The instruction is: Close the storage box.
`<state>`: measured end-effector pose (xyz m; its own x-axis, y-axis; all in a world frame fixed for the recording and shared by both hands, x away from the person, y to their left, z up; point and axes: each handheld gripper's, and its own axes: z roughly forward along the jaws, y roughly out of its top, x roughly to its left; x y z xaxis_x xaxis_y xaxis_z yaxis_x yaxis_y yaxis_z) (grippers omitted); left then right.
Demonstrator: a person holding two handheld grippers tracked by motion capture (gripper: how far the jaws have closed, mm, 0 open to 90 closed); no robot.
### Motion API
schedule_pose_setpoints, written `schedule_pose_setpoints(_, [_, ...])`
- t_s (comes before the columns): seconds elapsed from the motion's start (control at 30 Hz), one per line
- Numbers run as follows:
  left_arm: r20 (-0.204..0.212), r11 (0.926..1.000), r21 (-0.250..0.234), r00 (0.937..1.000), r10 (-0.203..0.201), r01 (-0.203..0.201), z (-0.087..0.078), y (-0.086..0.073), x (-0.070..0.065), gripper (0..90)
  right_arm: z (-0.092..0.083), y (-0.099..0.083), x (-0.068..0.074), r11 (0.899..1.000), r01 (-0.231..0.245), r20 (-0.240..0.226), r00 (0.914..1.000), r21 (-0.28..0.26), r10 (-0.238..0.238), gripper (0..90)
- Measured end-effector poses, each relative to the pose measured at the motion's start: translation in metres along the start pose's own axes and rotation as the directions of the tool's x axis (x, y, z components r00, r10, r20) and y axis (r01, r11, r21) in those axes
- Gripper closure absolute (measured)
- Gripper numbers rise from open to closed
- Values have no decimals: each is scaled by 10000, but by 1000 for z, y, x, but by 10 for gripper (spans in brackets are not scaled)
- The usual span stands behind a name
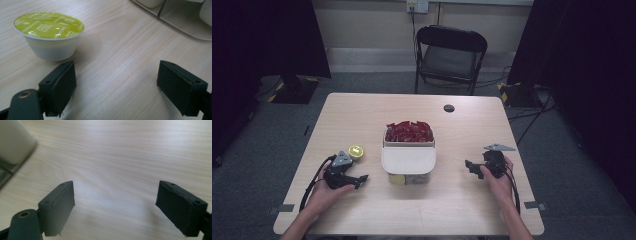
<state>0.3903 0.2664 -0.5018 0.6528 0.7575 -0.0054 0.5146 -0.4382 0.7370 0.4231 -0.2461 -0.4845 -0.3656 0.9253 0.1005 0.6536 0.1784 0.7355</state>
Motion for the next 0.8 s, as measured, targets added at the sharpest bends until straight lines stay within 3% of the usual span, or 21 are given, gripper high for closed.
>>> schedule_pose_setpoints(0.3, [0,10000,-2,10000,-3,3,0,0,0,153,6,-7,-4,9991,18,575,9983,419,-42,142])
schedule_pose_setpoints(0.43, [-2,10000,-64,10000,-71,71,0,-1,0,153,11,-8,0,9988,339,1254,9914,357,-382,123])
schedule_pose_setpoints(0.53, [-42,10000,10,10000,-33,33,-1,-1,0,153,13,-10,2,9996,250,1332,9907,109,-262,102])
schedule_pose_setpoints(0.8, [-34,10000,-1,10000,-43,43,-1,-1,0,153,14,-10,2,9997,207,1395,9900,100,-219,99])
